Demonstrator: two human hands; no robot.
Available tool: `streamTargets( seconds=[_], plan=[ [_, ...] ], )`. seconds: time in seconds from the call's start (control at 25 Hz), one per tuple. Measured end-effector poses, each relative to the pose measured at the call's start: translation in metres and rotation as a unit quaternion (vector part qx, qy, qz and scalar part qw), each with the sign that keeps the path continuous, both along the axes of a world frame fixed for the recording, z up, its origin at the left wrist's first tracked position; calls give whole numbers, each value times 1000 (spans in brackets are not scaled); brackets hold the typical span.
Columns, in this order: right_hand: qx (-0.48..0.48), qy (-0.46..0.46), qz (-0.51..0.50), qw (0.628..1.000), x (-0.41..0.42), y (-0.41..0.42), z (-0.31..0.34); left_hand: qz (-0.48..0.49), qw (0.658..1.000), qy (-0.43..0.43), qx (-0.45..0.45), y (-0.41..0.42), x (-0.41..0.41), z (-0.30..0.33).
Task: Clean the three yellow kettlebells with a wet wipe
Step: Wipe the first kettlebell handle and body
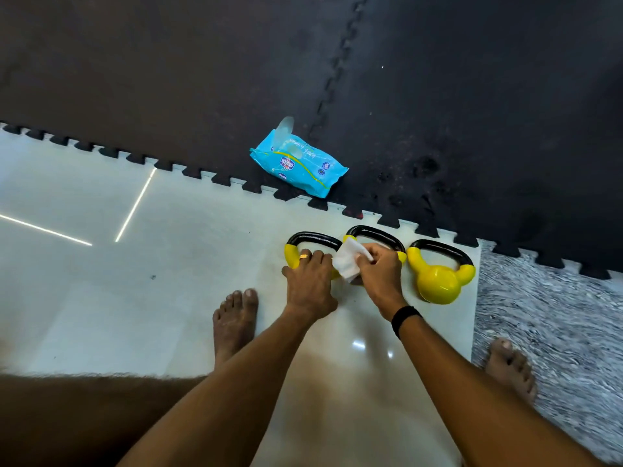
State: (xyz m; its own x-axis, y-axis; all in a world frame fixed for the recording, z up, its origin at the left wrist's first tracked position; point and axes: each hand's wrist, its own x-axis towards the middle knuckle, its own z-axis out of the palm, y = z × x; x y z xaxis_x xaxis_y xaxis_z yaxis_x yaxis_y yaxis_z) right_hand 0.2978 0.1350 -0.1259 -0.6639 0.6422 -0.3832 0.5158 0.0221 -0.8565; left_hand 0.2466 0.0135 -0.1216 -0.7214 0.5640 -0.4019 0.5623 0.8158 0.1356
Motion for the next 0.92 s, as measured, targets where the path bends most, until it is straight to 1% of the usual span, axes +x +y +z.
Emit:
streamTargets(
  seconds=[0.12,0.28,0.36,0.48,0.6,0.68,0.72,0.76,0.8,0.84,0.88,0.92],
  plan=[
    [2,-3,10,1000,9,-7,-5,-35,998,1,-44,1,-2,1],
    [-8,-2,-18,1000,14,-6,-3,-10,997,-59,-50,4,-11,-1],
    [-9,-5,-19,1000,16,-4,-4,-49,993,-78,-73,3,-13,3],
    [6,-2,-12,1000,20,-2,-10,-130,984,-56,-108,-10,-3,11],
    [51,-14,2,999,23,-8,-14,-214,966,-47,-135,-30,24,14],
    [94,-15,15,995,26,-15,-15,-253,958,-60,-124,-49,40,10],
    [116,-16,25,993,29,-18,-15,-261,958,-72,-95,-58,46,6],
    [136,-14,38,990,32,-23,-15,-257,963,-77,-36,-69,48,3],
    [152,-11,54,987,35,-28,-16,-219,971,-81,56,-77,51,-1],
    [161,-12,73,984,37,-33,-17,-137,973,-85,164,-83,53,-6],
    [166,-13,101,981,39,-39,-20,-19,966,-92,239,-84,54,-8],
    [173,-11,145,974,42,-47,-24,116,948,-112,273,-82,54,-7]
  ],
)
